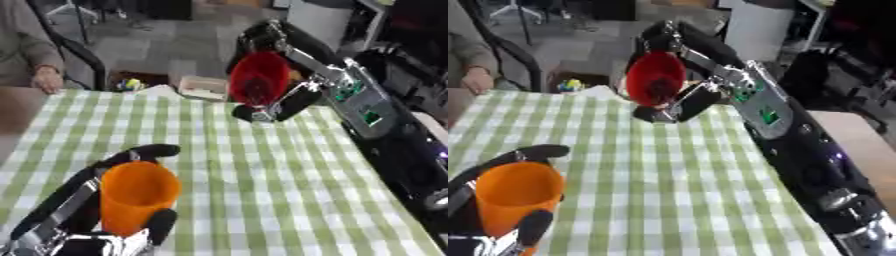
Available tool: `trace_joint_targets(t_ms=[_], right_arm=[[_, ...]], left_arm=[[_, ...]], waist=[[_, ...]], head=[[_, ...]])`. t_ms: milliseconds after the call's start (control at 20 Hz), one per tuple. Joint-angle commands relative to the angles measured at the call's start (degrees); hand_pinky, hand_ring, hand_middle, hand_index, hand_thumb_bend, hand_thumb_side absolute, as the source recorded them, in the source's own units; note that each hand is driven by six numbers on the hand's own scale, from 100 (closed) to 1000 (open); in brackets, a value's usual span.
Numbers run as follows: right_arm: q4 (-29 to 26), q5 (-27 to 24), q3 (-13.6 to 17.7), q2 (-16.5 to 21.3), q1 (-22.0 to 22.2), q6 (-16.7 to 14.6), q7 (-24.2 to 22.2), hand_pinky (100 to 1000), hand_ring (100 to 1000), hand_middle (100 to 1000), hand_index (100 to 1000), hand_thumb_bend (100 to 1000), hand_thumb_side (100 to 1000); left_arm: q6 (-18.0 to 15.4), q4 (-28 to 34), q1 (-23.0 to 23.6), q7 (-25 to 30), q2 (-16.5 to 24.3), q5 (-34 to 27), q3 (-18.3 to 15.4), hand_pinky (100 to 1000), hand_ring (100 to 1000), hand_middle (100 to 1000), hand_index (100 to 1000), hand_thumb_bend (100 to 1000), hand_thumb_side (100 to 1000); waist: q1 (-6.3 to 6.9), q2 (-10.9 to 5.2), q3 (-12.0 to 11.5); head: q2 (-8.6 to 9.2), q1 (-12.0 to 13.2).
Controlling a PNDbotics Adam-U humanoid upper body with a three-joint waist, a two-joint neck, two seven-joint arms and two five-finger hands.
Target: Pour the contents of one cup into another cup.
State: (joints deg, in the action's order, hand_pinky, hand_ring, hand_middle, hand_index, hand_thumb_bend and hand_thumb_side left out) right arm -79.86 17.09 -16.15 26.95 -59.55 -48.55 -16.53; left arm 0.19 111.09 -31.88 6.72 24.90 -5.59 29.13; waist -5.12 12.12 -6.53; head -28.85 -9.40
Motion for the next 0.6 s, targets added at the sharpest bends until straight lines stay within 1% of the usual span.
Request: trace_joint_targets(t_ms=[50, 150, 350, 600], right_arm=[[-4.1, 1.3, -0.5, -0.2, -1.7, -1.5, -0.9, 421, 312, 257, 462, 100, 100], [-5.5, 1.8, -0.9, -1.0, -1.9, -1.7, -1.3, 428, 318, 306, 460, 100, 100], [-6.6, 2.7, -1.5, -2.9, -2.4, -1.8, -2.2, 431, 320, 310, 462, 100, 100], [-5.9, 3.6, -1.9, -5.3, -2.7, -2.3, -3.0, 430, 319, 310, 461, 100, 100]], left_arm=[[-1.1, -2.0, -1.7, -1.3, -0.7, 1.5, 0.0, 246, 264, 333, 884, 100, 464], [-1.9, -3.7, -2.3, -1.6, -1.3, 2.2, 0.1, 247, 264, 333, 883, 100, 462], [-3.2, -6.9, -3.6, -1.5, -2.8, 3.5, 0.8, 247, 264, 333, 885, 100, 457], [-4.4, -9.2, -5.5, 0.2, -4.7, 4.4, 2.3, 249, 266, 334, 887, 100, 453]], waist=[[0.12, -1.22, 0.3], [-0.02, -1.26, 0.4], [-0.12, -1.36, 0.3], [-0.13, -1.43, -0.1]], head=[[0.66, 0.5], [0.62, 0.8], [0.54, 0.7], [0.4, 0.5]])
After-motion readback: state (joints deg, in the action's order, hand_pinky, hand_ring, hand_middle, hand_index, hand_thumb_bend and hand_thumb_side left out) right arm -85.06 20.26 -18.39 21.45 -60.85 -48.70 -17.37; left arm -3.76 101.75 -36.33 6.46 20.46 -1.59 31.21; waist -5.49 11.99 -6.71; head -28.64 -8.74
